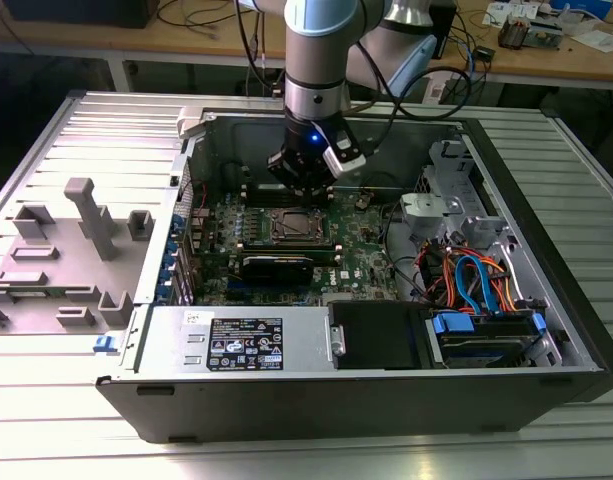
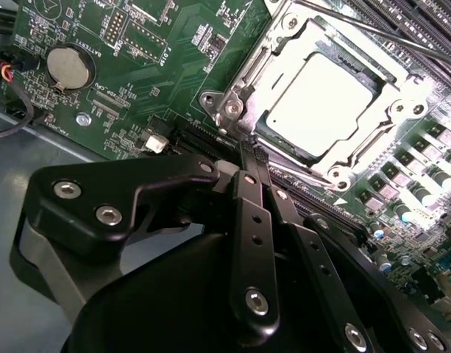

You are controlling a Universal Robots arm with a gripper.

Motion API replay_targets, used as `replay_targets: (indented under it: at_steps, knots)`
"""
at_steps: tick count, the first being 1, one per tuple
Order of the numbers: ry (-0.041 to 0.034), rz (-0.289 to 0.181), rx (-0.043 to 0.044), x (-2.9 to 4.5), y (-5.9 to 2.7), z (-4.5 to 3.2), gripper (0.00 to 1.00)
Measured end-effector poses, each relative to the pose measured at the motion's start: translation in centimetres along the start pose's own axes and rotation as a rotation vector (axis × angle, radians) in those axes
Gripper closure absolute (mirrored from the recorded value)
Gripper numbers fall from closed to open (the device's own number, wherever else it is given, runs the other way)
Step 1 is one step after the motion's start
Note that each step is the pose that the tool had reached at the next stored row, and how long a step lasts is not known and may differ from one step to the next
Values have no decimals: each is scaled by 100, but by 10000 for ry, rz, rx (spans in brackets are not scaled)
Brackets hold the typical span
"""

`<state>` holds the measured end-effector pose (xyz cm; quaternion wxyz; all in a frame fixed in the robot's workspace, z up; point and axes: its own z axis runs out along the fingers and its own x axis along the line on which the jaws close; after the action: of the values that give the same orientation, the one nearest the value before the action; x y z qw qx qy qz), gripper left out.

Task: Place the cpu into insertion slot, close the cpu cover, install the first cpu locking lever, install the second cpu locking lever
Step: 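Install the first cpu locking lever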

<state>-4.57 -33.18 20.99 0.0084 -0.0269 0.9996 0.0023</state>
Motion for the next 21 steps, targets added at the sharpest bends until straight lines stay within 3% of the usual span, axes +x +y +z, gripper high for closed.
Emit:
replay_targets:
  at_steps: [21]
  knots:
    - [4,0,7,5,-65,51,89]
